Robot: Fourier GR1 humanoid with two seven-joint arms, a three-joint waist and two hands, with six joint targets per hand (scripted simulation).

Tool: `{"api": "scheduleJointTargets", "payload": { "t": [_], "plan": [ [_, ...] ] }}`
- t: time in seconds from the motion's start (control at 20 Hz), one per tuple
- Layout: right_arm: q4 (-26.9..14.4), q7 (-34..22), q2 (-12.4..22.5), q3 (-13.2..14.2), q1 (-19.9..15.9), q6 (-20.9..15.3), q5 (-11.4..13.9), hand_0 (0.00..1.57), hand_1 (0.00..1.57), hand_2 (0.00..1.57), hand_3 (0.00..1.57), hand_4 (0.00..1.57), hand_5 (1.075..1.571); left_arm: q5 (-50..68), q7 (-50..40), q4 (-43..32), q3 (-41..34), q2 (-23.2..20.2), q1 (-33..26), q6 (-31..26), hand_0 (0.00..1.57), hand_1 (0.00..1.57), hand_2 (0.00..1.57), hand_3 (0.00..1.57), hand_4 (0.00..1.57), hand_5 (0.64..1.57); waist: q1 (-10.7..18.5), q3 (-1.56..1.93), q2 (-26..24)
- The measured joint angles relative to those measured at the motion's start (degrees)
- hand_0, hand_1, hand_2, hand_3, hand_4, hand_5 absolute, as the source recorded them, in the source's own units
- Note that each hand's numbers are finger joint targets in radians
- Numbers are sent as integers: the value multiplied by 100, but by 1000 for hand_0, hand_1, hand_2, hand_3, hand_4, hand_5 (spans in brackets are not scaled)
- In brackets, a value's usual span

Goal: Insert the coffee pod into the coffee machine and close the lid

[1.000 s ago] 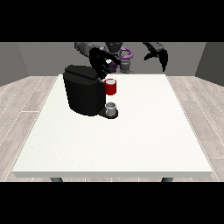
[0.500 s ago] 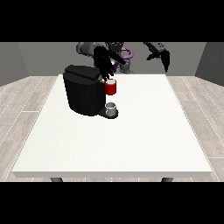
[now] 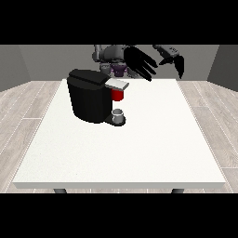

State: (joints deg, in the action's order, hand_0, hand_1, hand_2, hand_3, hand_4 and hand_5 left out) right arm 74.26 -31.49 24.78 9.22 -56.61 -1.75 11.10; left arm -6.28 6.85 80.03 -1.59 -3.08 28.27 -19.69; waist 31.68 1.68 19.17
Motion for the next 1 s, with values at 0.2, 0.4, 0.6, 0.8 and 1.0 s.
{"api": "scheduleJointTargets", "payload": {
  "t": [0.2,0.4,0.6,0.8,1.0],
  "plan": [
    [-23,676,-361,-128,-316,-66,-118,0,0,0,0,133,1571,6,-79,116,34,10,218,-7,0,0,0,0,349,1571,208,-106,233],
    [-264,1174,-599,-223,-563,-134,-118,0,0,0,0,0,1571,-2,-138,208,69,23,254,3,0,0,0,0,329,1571,191,-147,296],
    [-571,1615,-802,-260,-669,-140,-166,0,0,0,0,0,1571,-8,-225,347,141,62,119,5,0,0,0,0,266,1571,88,-161,194],
    [-626,2071,-1253,-544,-560,-162,-149,0,0,0,0,219,1571,5,-367,347,107,137,8,122,0,0,0,0,266,1571,-194,-165,-40],
    [-503,2468,-1793,-891,-147,-163,-177,0,0,0,0,259,1571,97,-238,214,-146,18,-353,166,0,0,0,0,266,1571,-613,-169,-384]
  ]
}}
